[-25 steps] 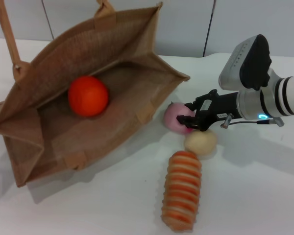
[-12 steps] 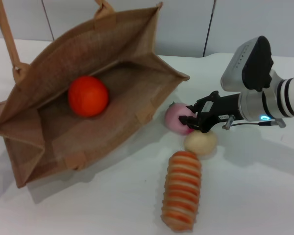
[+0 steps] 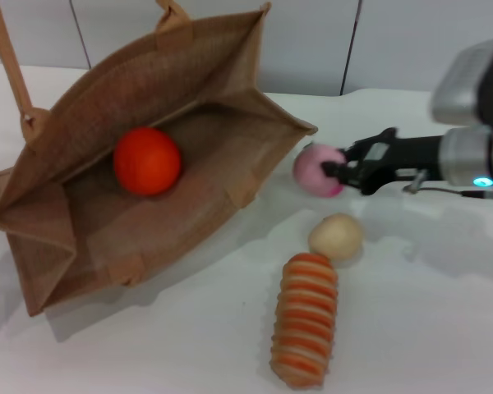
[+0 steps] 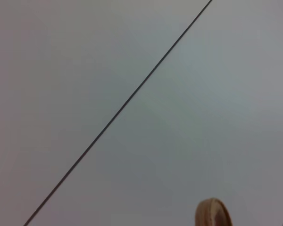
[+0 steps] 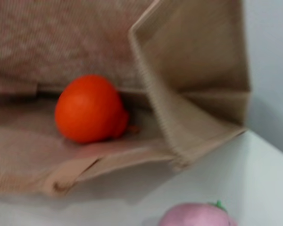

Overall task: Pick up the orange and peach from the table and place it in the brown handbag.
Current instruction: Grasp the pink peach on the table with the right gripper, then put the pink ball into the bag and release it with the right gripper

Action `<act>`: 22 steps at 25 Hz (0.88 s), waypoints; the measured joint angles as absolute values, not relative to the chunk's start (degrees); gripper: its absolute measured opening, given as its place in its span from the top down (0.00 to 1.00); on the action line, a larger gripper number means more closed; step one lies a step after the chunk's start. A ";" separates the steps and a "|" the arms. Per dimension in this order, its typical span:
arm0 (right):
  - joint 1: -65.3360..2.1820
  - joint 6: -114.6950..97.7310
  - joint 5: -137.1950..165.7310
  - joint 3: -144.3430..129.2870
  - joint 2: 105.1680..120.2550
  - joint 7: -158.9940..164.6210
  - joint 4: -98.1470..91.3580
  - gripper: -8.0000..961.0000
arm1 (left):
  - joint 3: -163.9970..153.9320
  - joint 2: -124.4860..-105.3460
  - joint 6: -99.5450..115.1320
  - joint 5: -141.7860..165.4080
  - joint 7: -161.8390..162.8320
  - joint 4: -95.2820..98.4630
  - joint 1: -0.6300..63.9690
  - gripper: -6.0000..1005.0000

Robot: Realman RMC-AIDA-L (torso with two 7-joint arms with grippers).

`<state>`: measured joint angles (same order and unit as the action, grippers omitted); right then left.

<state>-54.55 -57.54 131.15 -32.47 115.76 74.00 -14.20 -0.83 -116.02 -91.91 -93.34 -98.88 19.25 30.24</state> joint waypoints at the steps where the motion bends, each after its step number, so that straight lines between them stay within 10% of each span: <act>1: -53.48 -58.72 130.11 -32.46 115.75 74.18 -15.78 0.74 | -0.89 -116.01 -91.75 -93.34 -98.88 19.25 30.23 0.90; 22: -45.01 -84.87 120.67 -34.80 115.83 74.54 -31.19 0.76 | -1.32 -116.18 -89.71 -89.37 -99.08 19.25 32.84 0.89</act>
